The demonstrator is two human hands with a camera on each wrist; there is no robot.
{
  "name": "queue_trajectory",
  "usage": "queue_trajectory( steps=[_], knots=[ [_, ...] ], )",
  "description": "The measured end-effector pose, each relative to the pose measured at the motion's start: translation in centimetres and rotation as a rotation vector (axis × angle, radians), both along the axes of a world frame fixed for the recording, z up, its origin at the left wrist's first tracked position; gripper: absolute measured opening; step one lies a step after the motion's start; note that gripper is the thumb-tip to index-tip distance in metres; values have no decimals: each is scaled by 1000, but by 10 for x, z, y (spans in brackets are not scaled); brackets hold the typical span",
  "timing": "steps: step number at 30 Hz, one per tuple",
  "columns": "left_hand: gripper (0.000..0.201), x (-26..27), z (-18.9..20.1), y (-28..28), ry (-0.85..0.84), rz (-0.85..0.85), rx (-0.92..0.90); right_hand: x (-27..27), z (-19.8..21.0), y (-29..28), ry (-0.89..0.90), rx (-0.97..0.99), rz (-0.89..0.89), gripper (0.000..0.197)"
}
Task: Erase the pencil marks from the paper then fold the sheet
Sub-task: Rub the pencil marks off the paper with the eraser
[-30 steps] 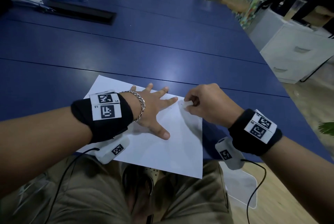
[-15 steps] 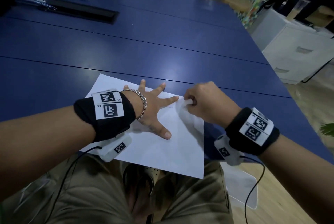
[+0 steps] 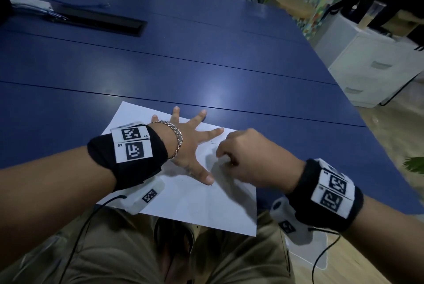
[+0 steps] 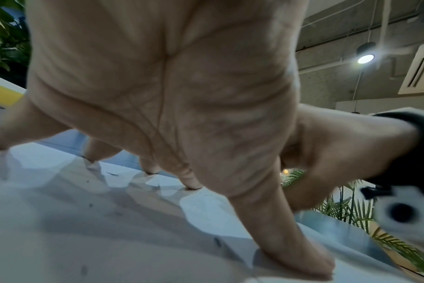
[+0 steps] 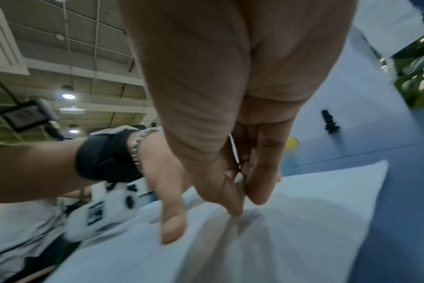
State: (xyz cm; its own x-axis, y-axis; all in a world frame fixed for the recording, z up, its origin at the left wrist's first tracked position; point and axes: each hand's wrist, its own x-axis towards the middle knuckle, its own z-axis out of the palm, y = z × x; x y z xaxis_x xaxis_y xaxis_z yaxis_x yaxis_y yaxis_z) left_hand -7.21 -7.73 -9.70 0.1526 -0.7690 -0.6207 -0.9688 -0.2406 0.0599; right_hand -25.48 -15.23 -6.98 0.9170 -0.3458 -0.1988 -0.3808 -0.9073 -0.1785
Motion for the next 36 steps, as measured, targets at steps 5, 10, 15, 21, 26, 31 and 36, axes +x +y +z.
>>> queue_trajectory(
  steps=[5,10,15,21,26,31,36],
  knots=[
    [131,0,0,0,4,3,-2,8,9,-41,43,-97,-128,11],
    [130,0,0,1,9,-2,-11,11,3,-17,95,-180,-26,18],
    [130,0,0,1,9,6,-12,10,6,-19,76,-94,25,15],
    [130,0,0,2,10,7,-7,7,8,-41,-55,-41,-168,17],
    [130,0,-1,1,-3,1,-5,2,3,-7,-11,8,-3,19],
    [130,0,-1,0,-10,3,11,-3,6,-52,-52,-32,-232,11],
    [131,3,0,2,-14,-9,7,-39,24,-56,-262,79,-390,2]
  ],
)
